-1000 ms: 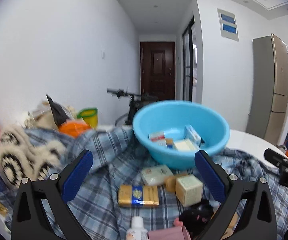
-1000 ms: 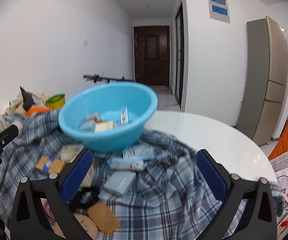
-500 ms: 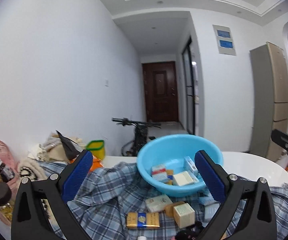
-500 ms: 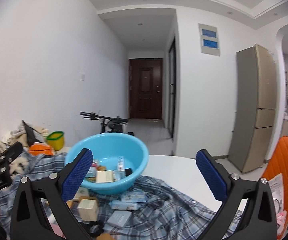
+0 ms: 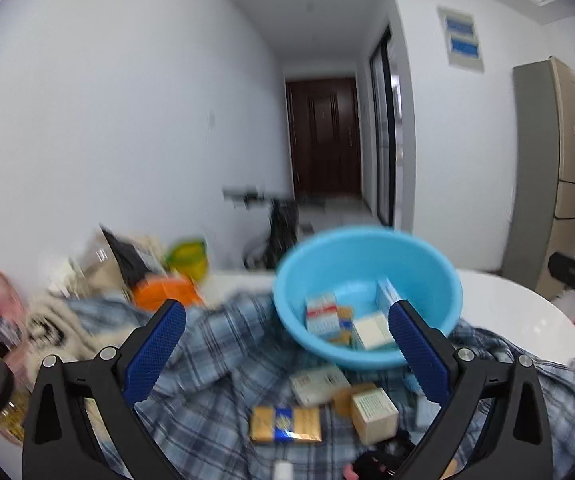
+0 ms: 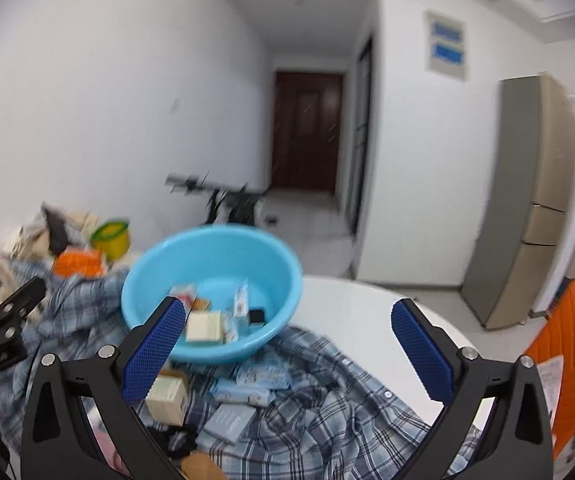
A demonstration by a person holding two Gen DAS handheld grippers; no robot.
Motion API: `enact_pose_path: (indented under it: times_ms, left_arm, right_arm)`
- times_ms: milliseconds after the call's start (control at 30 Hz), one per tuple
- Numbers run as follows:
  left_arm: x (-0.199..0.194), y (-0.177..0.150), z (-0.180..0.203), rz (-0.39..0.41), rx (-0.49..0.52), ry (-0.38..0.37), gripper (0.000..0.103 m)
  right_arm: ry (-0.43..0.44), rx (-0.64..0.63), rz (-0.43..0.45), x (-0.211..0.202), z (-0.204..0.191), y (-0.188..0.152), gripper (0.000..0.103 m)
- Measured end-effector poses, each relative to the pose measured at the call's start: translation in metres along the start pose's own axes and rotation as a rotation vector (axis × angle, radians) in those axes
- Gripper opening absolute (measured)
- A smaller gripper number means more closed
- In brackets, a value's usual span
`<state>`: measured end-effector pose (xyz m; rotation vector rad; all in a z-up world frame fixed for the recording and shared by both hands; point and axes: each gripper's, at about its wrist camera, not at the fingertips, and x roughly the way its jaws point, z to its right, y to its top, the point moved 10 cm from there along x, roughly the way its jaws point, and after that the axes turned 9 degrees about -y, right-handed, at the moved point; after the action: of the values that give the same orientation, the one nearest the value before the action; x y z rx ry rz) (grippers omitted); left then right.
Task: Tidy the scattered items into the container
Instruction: 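Move the left gripper toward the white printed box on the shirt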
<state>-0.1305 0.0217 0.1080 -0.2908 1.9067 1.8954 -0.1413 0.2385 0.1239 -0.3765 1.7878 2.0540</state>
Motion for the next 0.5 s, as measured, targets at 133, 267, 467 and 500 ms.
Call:
enact_pose_path:
  times_ms: [133,267,467,500]
  left_arm:
    - [0.045,-0.022,0.006,-0.312,-0.065,-0.169,0.103]
    - [0.062,-0.015,-0.004,-0.398,-0.002,-0.104,0.103]
    - [0.061,0.014,0.005,-0.460,0.086,-0.149,0.103]
    - [0.059,0.018,0.007,-0.475,0.090,-0.152,0.103]
  right_arm:
    - [0.127,-0.080,-0.172,0.026,-0.014,-0.003,0.103]
    - [0.222,-0.117,-0.330,0.046,-0.021,-0.005,0.103]
    - [0.263,-0.155,-0.450,0.059,-0.023,0.011,0.103]
    - [0.257,-0.166,-0.456,0.060,-0.024,0.014,0.103]
